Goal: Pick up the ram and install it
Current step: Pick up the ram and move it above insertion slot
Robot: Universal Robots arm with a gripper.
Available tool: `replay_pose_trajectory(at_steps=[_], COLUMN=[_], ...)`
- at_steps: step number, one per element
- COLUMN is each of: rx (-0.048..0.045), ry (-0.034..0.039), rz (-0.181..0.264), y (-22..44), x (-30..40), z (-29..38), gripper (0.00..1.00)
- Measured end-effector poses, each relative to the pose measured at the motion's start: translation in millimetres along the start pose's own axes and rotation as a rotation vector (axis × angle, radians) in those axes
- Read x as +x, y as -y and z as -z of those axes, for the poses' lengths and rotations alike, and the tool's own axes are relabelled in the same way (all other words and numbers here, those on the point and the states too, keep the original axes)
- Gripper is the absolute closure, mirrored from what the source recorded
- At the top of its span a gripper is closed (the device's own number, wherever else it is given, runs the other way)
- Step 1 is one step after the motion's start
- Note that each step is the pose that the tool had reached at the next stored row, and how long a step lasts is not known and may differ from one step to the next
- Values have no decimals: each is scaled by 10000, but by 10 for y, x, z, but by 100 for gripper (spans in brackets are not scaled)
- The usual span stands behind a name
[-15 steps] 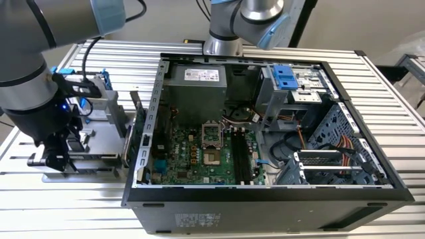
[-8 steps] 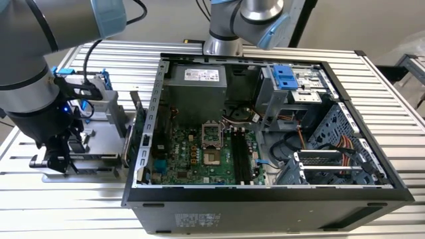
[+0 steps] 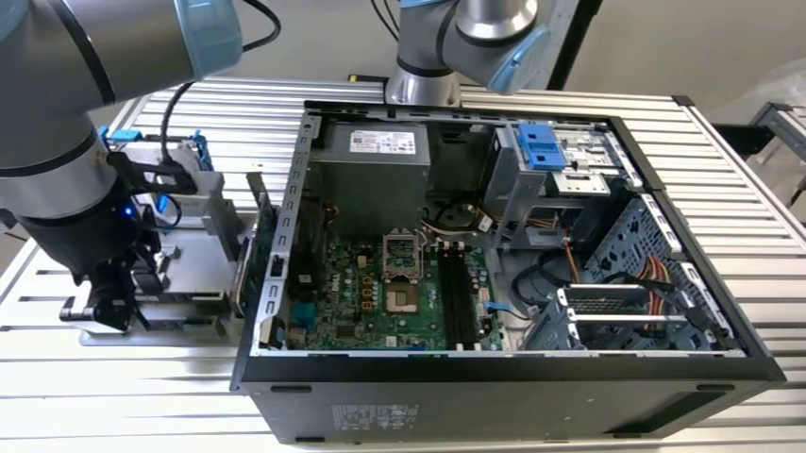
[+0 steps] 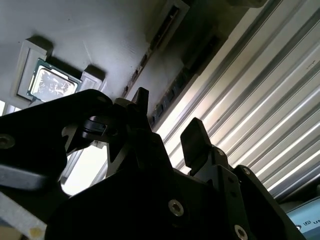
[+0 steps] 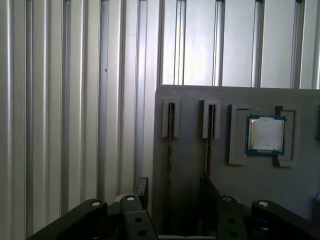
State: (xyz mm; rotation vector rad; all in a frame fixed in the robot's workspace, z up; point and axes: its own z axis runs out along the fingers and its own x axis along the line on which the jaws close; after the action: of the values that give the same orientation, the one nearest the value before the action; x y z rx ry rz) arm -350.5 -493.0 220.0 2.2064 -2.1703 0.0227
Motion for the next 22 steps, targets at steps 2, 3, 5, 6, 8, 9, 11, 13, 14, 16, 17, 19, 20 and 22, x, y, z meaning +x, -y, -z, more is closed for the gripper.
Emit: replay_pose_trajectory(at_steps=[2,3,5,6,8,9,11,13,14,16,17,19,20,22], rx=[-1,-2,-5,-6,-9,-8,-8,-7,-7,-8,-8,-8,-7,-8], ry=[0,1,2,1,-1,-2,-7,-14,-18,-25,-27,-31,-32,-36], rz=[-34,-59,-110,-134,-158,-163,-166,-166,-166,-168,-167,-167,-167,-173], y=[0,0,1,1,1,1,2,3,3,2,3,3,3,3], x=[-1,-1,-1,-2,-2,-2,-3,-3,-3,-4,-4,-5,-5,-6], z=[-15,-22,-36,-42,-54,-60,-71,-82,-88,-98,-103,-114,-120,-132], gripper=[0,0,0,0,0,0,0,0,0,0,0,0,0,0])
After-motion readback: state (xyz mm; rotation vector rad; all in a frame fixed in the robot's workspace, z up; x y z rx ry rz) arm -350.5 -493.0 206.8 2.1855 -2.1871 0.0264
